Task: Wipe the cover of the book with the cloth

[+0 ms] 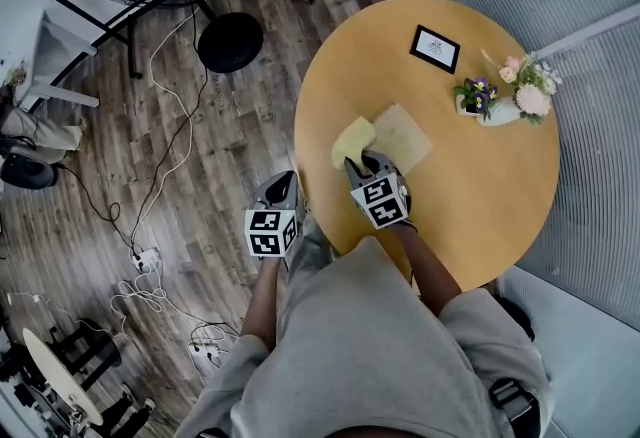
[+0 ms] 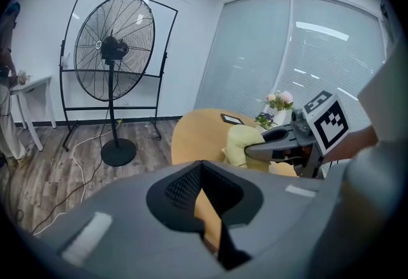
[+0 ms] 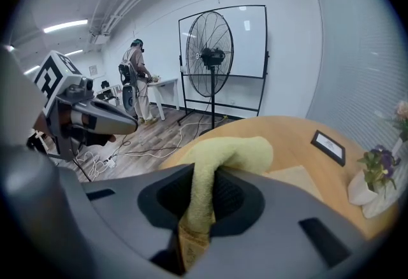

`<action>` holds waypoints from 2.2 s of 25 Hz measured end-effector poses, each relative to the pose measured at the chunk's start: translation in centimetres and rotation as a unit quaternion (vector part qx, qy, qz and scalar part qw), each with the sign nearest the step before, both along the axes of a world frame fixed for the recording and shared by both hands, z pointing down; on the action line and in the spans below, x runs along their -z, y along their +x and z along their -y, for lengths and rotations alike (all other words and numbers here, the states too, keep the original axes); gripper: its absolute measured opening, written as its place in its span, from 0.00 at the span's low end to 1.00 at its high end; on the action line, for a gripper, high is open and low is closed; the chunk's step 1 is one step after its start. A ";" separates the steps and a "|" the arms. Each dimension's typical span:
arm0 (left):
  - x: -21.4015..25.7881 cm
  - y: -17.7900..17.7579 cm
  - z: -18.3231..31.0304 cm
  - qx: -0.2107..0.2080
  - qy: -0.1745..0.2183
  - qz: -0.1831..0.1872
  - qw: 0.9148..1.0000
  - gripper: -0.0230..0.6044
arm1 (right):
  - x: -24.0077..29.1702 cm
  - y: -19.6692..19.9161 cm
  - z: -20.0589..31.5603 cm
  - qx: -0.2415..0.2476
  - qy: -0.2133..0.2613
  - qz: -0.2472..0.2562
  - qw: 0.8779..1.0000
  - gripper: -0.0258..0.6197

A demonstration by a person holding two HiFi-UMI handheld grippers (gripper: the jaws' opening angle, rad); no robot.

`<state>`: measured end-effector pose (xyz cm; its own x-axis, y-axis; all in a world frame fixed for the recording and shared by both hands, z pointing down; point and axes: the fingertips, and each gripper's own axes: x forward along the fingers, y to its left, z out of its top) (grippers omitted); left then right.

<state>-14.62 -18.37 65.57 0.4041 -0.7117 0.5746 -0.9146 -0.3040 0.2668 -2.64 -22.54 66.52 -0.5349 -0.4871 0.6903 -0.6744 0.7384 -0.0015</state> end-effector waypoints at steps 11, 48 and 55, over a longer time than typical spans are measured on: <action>-0.2 0.1 0.1 0.000 -0.003 0.001 1.000 0.05 | -2.6 0.9 0.1 0.006 -0.030 -0.022 0.999 0.14; -0.7 0.4 0.3 -0.009 -0.014 0.003 1.000 0.05 | -3.7 5.3 3.9 -0.037 -0.050 -0.022 0.998 0.14; -0.7 0.4 0.4 -0.011 -0.014 0.004 1.000 0.05 | -3.7 7.1 5.1 -0.052 -0.048 -0.029 0.997 0.14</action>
